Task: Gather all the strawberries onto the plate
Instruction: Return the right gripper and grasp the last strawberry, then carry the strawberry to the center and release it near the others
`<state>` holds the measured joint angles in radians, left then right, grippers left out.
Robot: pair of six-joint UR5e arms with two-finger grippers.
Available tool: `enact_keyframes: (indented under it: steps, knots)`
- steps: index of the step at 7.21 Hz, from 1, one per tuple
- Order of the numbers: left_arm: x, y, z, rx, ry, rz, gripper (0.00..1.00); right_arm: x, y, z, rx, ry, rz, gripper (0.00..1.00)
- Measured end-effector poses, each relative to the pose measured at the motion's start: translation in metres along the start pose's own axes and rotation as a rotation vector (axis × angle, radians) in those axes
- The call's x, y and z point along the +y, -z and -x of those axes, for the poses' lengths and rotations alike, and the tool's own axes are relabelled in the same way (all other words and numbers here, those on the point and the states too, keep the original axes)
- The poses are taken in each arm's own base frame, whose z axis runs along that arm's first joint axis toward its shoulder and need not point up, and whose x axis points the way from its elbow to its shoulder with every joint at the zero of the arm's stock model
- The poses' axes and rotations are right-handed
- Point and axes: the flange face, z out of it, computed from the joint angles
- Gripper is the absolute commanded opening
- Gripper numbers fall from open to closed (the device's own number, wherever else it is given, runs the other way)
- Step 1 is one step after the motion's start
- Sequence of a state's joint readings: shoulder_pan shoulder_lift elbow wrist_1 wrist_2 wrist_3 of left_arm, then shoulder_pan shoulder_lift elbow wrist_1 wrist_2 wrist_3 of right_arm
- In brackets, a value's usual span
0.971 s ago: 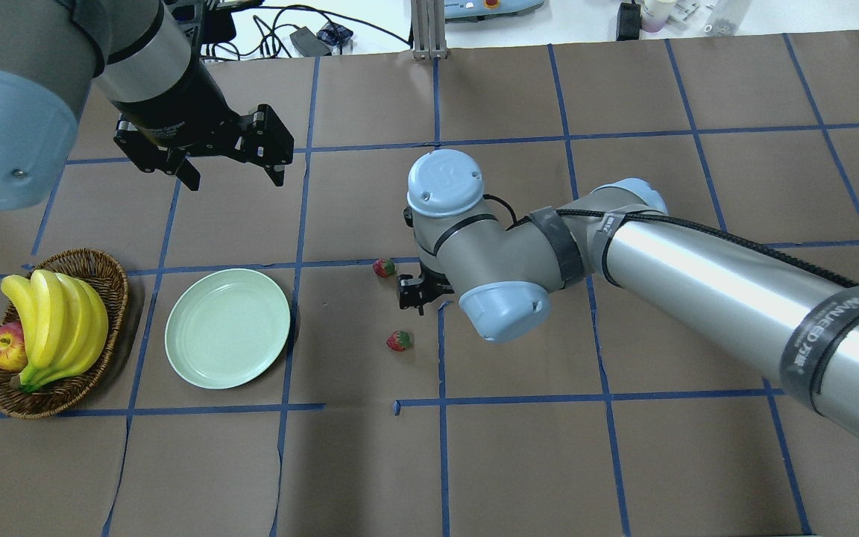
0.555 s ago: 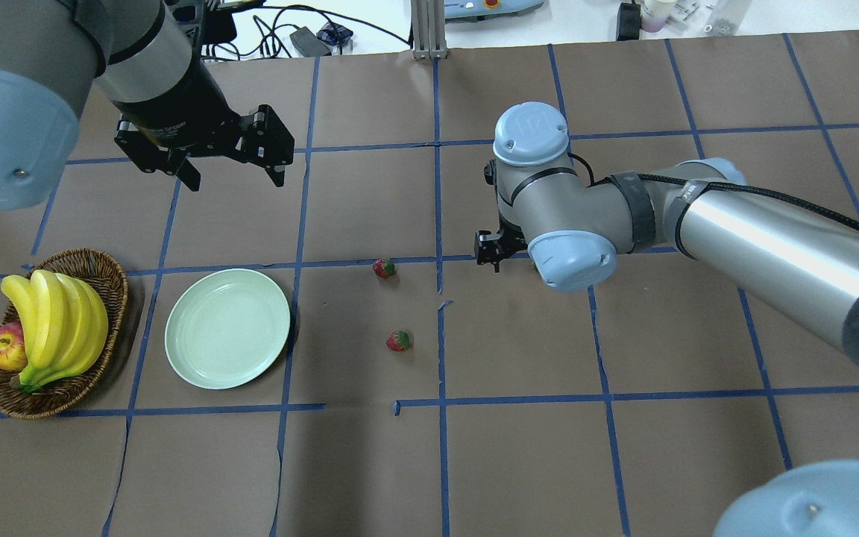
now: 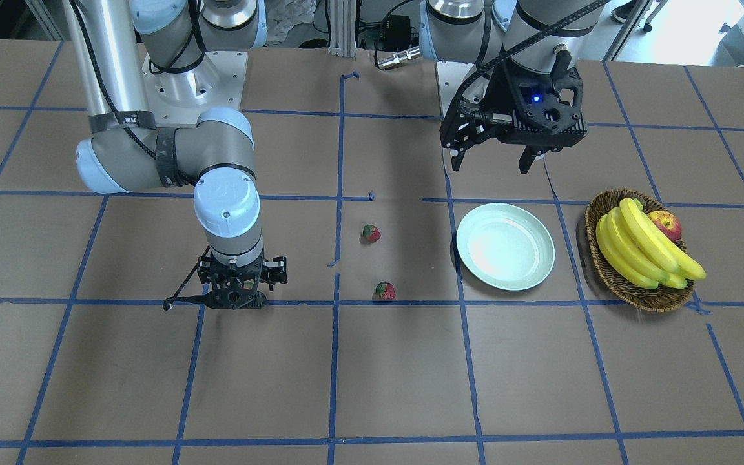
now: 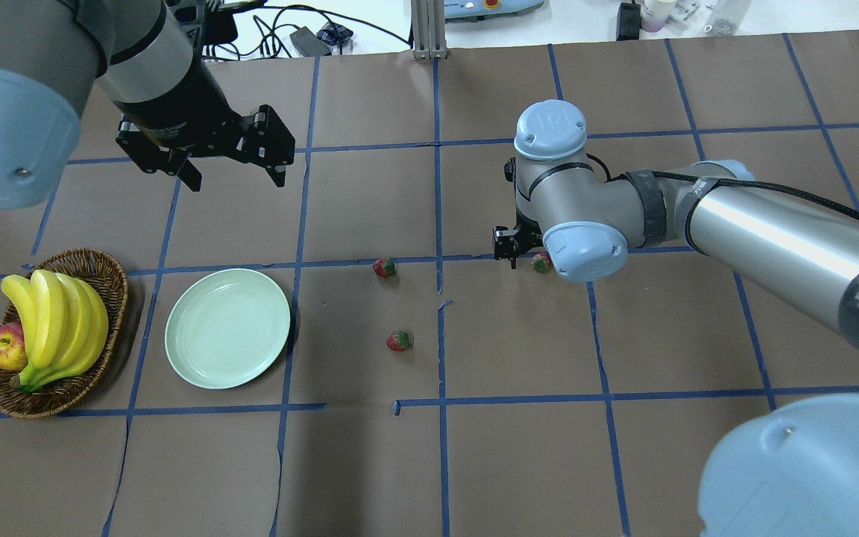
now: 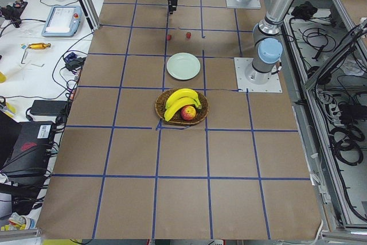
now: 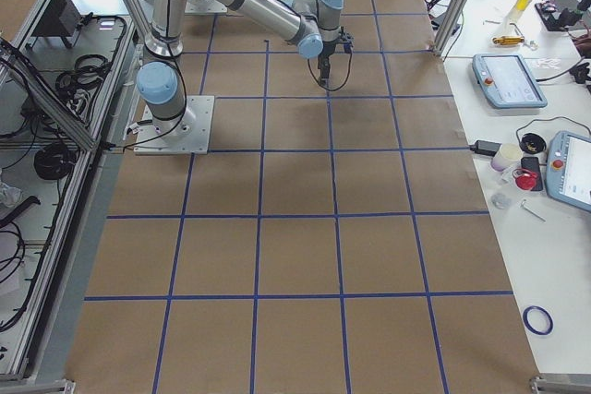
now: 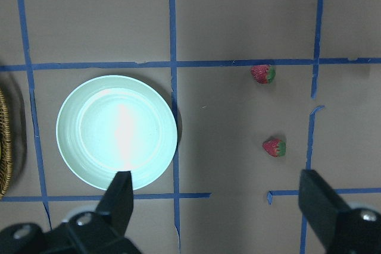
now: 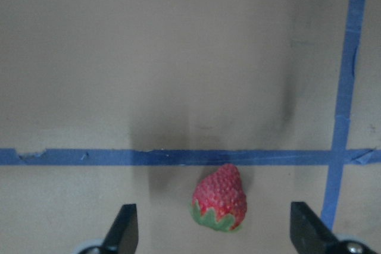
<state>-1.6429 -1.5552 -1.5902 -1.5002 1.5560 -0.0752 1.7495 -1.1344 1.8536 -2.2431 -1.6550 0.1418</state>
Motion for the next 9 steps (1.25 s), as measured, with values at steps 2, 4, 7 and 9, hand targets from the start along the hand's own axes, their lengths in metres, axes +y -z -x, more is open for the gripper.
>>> enact_keyframes:
  steps: [2, 4, 7, 9]
  knots:
    - [0.000, 0.000, 0.000, 0.000, 0.000, 0.000, 1.00, -0.003, -0.001, 0.001, -0.007, -0.003, -0.008, 0.00]
    - [0.000, 0.000, 0.000, -0.001, 0.000, -0.001, 1.00, -0.004, -0.001, 0.001, -0.008, -0.003, -0.011, 0.00]
    - [0.000, 0.000, 0.000, -0.001, 0.000, 0.000, 1.00, -0.019, 0.027, 0.005, -0.048, -0.041, -0.059, 0.00]
    - [0.000, 0.000, 0.000, 0.000, 0.000, 0.000, 1.00, -0.013, 0.059, 0.046, -0.170, -0.118, -0.045, 0.00]
